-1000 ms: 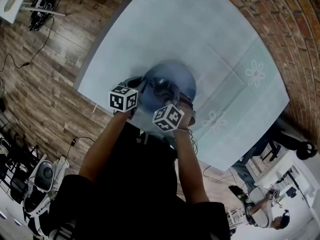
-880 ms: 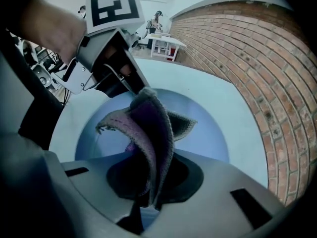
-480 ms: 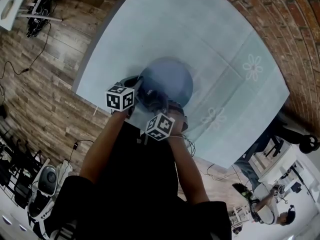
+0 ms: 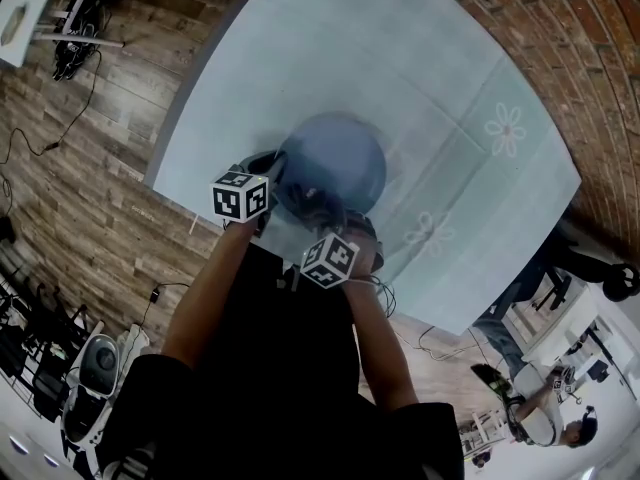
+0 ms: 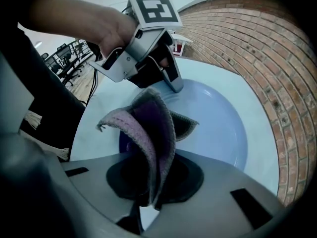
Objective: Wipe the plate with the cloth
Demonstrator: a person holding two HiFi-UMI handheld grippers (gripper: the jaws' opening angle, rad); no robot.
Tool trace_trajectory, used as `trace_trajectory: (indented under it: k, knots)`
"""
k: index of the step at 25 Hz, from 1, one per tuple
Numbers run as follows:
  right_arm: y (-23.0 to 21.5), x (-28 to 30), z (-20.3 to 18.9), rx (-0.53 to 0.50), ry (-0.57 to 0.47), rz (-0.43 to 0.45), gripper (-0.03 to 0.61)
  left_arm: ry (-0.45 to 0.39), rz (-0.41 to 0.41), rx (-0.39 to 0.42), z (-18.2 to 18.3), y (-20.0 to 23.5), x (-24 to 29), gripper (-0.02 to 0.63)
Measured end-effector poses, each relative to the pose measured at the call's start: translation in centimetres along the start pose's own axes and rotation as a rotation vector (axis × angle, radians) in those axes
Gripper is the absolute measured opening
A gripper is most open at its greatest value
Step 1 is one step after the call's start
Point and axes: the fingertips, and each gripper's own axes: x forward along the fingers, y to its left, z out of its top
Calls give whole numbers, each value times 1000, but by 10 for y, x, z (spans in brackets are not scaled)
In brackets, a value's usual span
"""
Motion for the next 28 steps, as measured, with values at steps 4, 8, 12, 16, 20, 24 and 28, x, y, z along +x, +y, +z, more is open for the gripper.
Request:
trace_trajectory:
  k: [4,8,12,16,20,24,28]
  knots:
    - [-8,-3,-18,-8,54,-35,58,1,0,-1,1,-1,0,43]
    - [-21,-4,-29,-4,94,-80,58,4,-5,-3,0,-1,1,43]
    - [-36,-5,-41,34,116,-104,58,7,-12,-8,0,-1,1,43]
    - [-62,-7,-51,53,137,-134,59,13,-21,-13,2,-4,3,43]
    - [-84,-3,-55,47,163,-170,60,18,-26,-15,0,-2,4,43]
    - [-110,1,-54,28,183,-204,58,22,-29,-15,-1,-3,6,43]
    - [-137,6,-41,-6,194,-248,58,27,-36,-15,-1,-3,5,43]
